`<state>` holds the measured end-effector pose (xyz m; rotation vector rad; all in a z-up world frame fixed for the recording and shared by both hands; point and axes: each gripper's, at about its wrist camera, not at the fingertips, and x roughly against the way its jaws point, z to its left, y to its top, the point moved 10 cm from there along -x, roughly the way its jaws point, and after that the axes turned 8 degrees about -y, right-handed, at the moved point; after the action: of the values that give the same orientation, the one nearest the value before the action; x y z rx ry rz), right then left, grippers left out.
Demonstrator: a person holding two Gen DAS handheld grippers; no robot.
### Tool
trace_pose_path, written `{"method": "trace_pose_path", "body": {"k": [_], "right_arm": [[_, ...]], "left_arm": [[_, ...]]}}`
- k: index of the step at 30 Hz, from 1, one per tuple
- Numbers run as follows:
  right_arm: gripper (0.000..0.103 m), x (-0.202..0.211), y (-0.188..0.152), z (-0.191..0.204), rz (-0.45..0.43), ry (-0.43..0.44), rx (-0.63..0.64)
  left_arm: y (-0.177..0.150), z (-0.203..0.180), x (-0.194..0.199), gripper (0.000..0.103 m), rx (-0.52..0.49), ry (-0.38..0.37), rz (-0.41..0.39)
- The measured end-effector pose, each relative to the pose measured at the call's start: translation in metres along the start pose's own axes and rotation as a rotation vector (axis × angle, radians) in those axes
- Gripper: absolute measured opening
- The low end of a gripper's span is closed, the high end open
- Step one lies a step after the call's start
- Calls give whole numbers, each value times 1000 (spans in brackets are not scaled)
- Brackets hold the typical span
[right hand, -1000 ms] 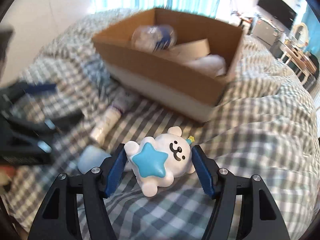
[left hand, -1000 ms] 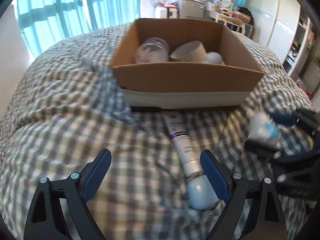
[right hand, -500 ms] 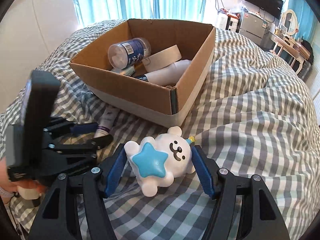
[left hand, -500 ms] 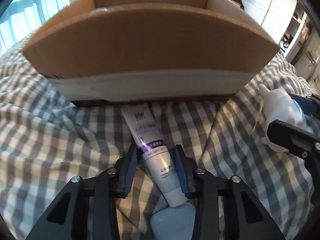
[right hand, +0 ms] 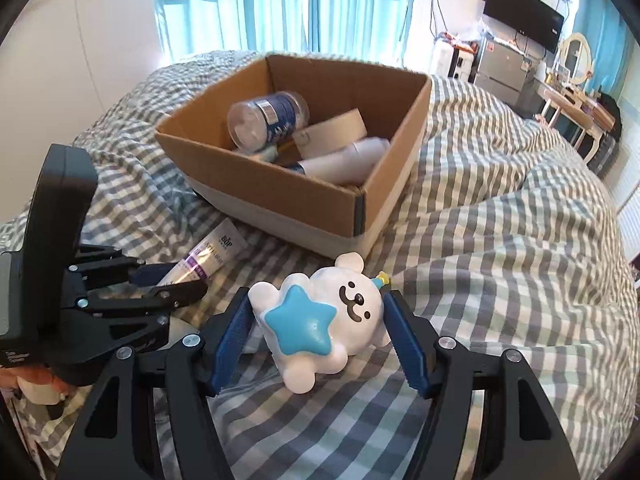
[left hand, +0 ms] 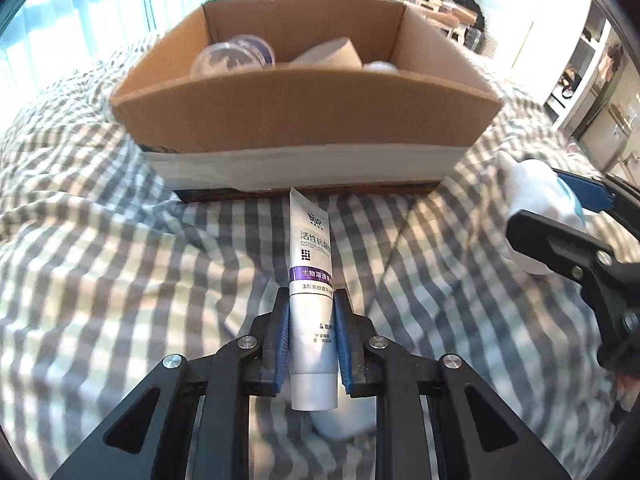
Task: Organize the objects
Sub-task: 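Carry tube into box with left gripper while right carries star toy in, open both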
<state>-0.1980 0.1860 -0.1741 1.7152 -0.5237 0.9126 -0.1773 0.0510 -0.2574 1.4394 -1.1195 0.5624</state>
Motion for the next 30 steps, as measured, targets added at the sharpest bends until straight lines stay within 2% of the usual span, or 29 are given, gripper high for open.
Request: {"method": "trace_pose_path", "body": {"k": [9, 13, 18, 23, 26, 30], "right_arm": [[66, 45, 18, 15, -73, -12, 27], [66, 63, 41, 17, -124, -22, 47], [66, 76, 86, 17, -196, -26, 55], [66, 64, 127, 11, -218, 9, 7], [66, 49, 142, 8, -207, 27, -20], [66, 13, 153, 1, -166, 33, -44]], "left_arm": [[0, -6, 65, 20, -26, -9, -105], [23, -7, 91, 20, -45, -12, -169], [72, -1, 117, 20, -68, 11, -253], [118, 10, 119, 20, -90, 47, -294], [143, 19, 105, 20, -96, 59, -298], [161, 26, 80, 20, -95, 54, -273]]}}
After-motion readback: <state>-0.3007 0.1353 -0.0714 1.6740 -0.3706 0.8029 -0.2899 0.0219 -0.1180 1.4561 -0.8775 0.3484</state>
